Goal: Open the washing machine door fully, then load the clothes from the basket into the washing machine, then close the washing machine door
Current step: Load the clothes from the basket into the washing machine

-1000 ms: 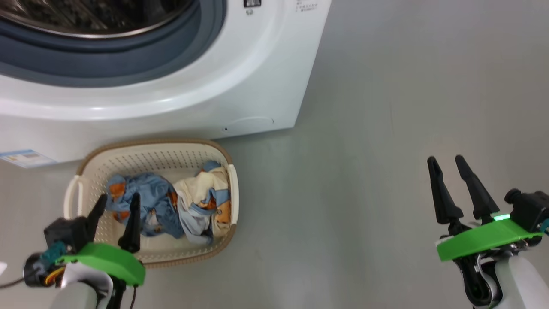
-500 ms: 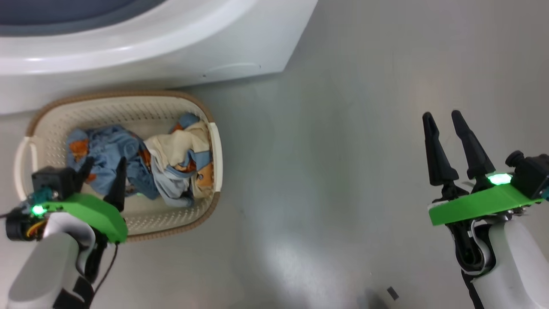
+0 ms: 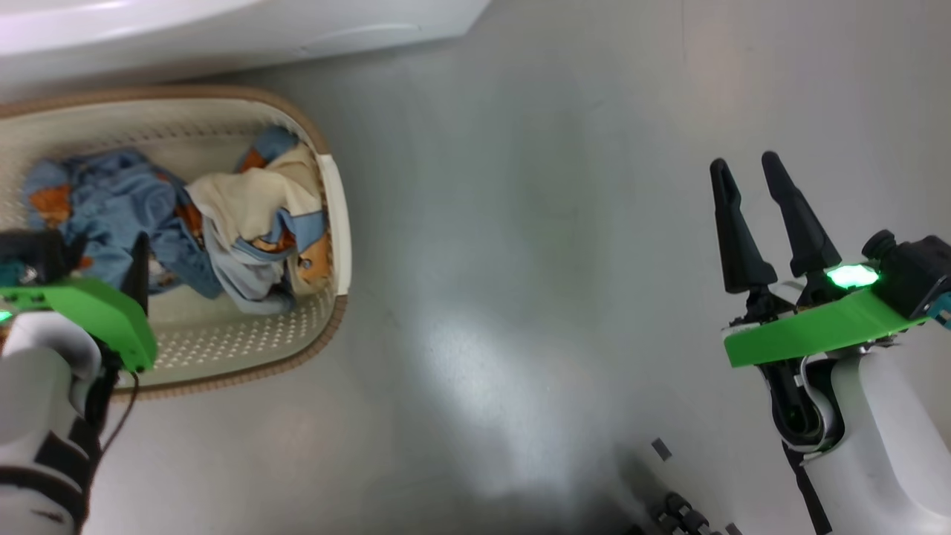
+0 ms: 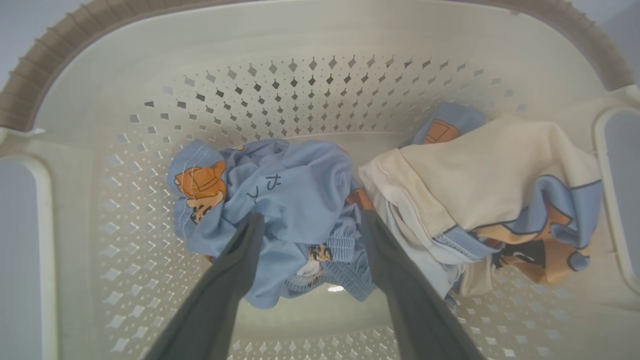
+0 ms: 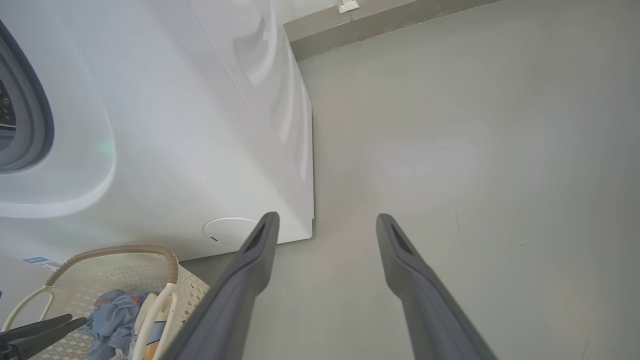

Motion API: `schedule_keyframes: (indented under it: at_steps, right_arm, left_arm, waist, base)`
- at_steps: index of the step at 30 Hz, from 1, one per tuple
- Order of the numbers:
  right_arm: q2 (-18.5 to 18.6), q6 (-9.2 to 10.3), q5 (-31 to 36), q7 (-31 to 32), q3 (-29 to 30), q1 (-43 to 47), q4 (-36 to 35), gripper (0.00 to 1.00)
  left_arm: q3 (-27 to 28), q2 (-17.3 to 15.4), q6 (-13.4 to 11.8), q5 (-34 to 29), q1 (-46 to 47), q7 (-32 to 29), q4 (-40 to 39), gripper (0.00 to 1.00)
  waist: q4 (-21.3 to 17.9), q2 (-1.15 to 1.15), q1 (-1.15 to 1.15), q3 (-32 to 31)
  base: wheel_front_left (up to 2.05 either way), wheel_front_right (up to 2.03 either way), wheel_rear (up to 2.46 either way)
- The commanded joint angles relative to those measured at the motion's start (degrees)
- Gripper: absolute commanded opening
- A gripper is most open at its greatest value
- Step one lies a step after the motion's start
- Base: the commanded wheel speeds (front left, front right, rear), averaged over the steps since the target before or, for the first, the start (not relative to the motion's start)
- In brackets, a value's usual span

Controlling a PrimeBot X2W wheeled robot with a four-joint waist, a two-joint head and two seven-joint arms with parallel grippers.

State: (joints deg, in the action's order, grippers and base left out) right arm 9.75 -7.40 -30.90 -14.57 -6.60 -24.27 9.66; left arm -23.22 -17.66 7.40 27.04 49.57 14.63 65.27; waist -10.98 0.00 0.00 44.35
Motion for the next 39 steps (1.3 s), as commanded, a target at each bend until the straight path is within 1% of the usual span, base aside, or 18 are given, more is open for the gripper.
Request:
schedule_keyframes:
  at_steps: [1,6,10,16,21,25,26,27,28,34,39]
  right_arm:
    - [0.15,-0.09,0.64,-0.43,-1.28,0.66,-1.65,1.0]
    - [0.22,-0.09,0.68,-0.43,-1.97,0.31,-2.28,1.0]
    - [0.22,-0.09,0.77,-0.43,-2.27,0.2,-2.72,1.0]
    - [0.27,-0.09,0.72,-0.43,-2.93,-0.23,-3.42,1.0]
    - [0.45,-0.09,0.76,-0.43,-3.24,-0.13,-3.63,1.0]
    - [0.51,-0.09,0.76,-0.43,-3.67,-0.03,-3.74,1.0]
    - [0.51,-0.09,0.77,-0.43,-3.75,-0.01,-3.74,1.0]
    - [0.5,-0.09,0.79,-0.43,-3.79,0.0,-3.72,1.0]
    - [0.46,-0.09,0.81,-0.43,-3.82,-0.01,-3.7,1.0]
    - [0.32,-0.09,0.87,-0.43,-3.85,-0.05,-3.36,1.0]
    - [0.34,-0.09,0.84,-0.43,-3.54,-0.11,-3.09,1.0]
  left_arm:
    - [0.23,-3.0,0.09,0.41,1.42,0.37,1.4,1.0]
    - [-1.98,-3.77,0.09,0.22,5.46,0.01,4.87,1.0]
    - [-2.59,-4.17,0.08,-0.18,7.62,-0.39,6.33,1.0]
    - [-3.85,-5.26,-0.41,-1.05,10.36,-3.09,7.91,1.0]
    - [-5.13,-4.67,-1.06,-1.74,11.1,-5.31,8.35,1.0]
    - [-5.65,-4.86,-1.22,-1.8,11.07,-6.65,8.51,1.0]
    - [-5.75,-4.89,-1.3,-1.79,11.05,-6.88,8.54,0.45]
    - [-5.81,-4.89,-1.29,-1.71,11.03,-7.16,8.56,0.18]
    - [-5.89,-4.89,-1.25,-1.64,11.0,-7.45,8.58,0.0]
    - [-5.54,-4.35,-1.34,-0.57,10.32,-6.73,8.64,0.0]
    - [-3.62,-3.68,-1.43,1.93,8.85,-4.42,8.67,0.0]
  waist:
    - [-1.13,0.0,0.0,2.48]
    - [-1.59,0.0,0.0,4.58]
    - [-1.84,0.0,0.0,5.62]
    - [-2.61,0.0,0.0,7.39]
    - [-2.99,0.0,0.0,7.84]
    - [-3.46,0.0,0.0,7.78]
    - [-3.55,0.0,0.0,7.72]
    - [-3.62,0.0,0.0,7.66]
    - [-3.68,0.0,0.0,7.58]
    - [-3.25,0.0,0.0,6.3]
    - [-2.39,0.0,0.0,3.92]
  base:
    - [0.0,0.0,0.0]
    - [0.0,0.0,0.0]
    - [0.0,0.0,0.0]
    - [0.0,0.0,0.0]
    - [0.0,0.0,0.0]
    - [0.0,0.0,0.0]
    - [0.0,0.0,0.0]
    - [0.0,0.0,0.0]
    - [0.0,0.0,0.0]
    - [0.0,0.0,0.0]
    - [0.0,0.0,0.0]
